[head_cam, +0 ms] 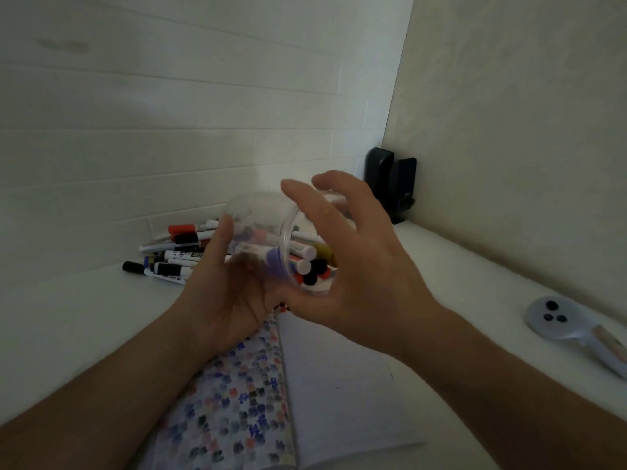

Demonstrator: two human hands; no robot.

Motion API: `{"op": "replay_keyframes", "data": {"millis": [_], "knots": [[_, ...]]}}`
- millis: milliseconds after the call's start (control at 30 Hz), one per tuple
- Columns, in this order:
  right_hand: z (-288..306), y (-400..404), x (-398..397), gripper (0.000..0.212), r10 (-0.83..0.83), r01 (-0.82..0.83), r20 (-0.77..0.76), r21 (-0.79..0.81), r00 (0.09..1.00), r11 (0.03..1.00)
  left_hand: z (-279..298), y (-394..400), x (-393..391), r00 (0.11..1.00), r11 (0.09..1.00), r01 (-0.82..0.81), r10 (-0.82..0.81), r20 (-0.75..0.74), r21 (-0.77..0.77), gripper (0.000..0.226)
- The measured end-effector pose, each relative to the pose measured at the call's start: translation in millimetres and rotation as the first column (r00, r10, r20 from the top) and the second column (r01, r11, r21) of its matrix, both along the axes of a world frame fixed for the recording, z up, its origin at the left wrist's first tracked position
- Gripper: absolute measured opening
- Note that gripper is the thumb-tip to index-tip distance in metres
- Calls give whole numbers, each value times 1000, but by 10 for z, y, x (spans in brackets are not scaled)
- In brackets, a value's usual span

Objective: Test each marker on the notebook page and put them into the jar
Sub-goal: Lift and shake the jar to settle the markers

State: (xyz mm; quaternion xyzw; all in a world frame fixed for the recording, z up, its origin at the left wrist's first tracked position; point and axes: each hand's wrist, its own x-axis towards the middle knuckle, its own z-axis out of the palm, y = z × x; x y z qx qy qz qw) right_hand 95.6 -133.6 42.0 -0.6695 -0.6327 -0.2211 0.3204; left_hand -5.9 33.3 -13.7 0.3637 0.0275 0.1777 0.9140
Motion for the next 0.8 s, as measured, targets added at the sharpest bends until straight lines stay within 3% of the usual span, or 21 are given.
{"op": "replay_keyframes", "data": {"millis": [67,100,133,167,200,233,267,400,467,700,800], "knots": [[124,-52,92,89,15,-14,-37,22,999,1000,9,-19,2,997,985,-21,32,-64,169,78],[207,-95,182,87,0,3,-74,31,997,1000,-8,-30,-5,984,919,-81,135,-115,386,71],[303,-144,295,89,-34,37,-109,33,993,999,-41,-32,-24,952,742,-146,286,-112,654,61],[406,-195,433,90,-77,80,-142,20,987,997,-79,-29,-42,903,458,-182,429,-37,870,54],[512,-247,590,91,-127,126,-177,-16,976,992,-115,-18,-52,864,180,-181,499,69,967,51],[619,-290,754,90,-184,170,-211,-83,960,982,-142,-6,-49,846,11,-168,514,139,986,49],[715,-326,921,89,-244,205,-231,-180,942,962,-152,-9,-53,842,-55,-166,512,171,985,49],[876,-429,1564,86,-371,222,-199,-522,907,823,-182,37,-35,819,-139,-147,538,199,979,37],[855,-492,1779,89,-383,223,-148,-604,912,765,-209,80,-35,804,-116,-159,561,197,980,33],[903,-574,2096,111,-396,394,181,-726,900,564,-240,110,3,797,-103,-147,576,179,984,33],[834,-477,2158,116,-323,432,293,-708,900,559,-257,112,12,802,-109,-135,571,173,985,29]]}}
